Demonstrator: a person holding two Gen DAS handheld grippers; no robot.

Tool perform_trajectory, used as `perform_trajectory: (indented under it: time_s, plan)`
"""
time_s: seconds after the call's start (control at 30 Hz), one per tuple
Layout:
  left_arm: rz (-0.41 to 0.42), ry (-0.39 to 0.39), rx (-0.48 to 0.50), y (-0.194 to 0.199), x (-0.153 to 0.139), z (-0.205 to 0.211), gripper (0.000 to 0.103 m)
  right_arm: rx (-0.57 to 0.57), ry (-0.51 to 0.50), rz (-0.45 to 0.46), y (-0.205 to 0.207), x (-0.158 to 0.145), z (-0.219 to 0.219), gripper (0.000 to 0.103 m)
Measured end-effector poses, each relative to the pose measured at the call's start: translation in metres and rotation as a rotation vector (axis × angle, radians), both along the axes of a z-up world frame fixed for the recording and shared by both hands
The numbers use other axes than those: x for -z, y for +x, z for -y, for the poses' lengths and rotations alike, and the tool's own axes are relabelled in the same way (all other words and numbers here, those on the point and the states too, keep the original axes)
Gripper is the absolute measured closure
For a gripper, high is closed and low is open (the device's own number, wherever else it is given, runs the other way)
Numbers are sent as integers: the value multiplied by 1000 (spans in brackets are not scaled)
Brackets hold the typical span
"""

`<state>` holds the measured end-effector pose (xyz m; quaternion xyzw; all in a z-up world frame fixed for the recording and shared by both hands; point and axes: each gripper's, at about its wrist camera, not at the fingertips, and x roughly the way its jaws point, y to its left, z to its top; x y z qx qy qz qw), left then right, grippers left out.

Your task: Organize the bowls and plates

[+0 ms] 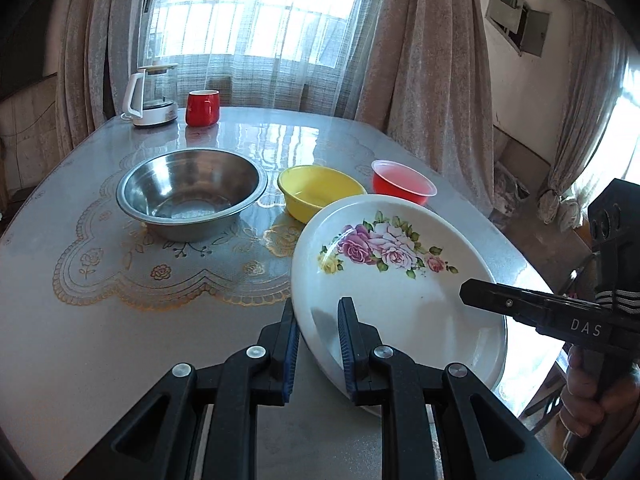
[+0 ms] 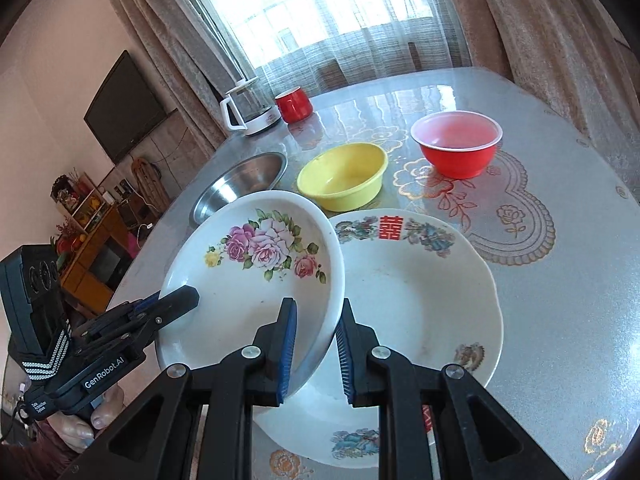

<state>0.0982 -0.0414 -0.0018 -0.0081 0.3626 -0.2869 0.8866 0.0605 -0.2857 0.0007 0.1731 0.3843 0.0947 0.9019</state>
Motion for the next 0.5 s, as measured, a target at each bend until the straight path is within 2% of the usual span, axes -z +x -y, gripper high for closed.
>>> perform_trajectory:
  time_s: [0.23, 0.5]
  plan:
    - [-4, 32, 51, -2, 3, 28, 84, 67, 29, -10, -7, 8, 30, 83]
    - [-15, 58, 54, -1, 10, 37, 83, 80, 30, -14, -7, 13, 38, 83]
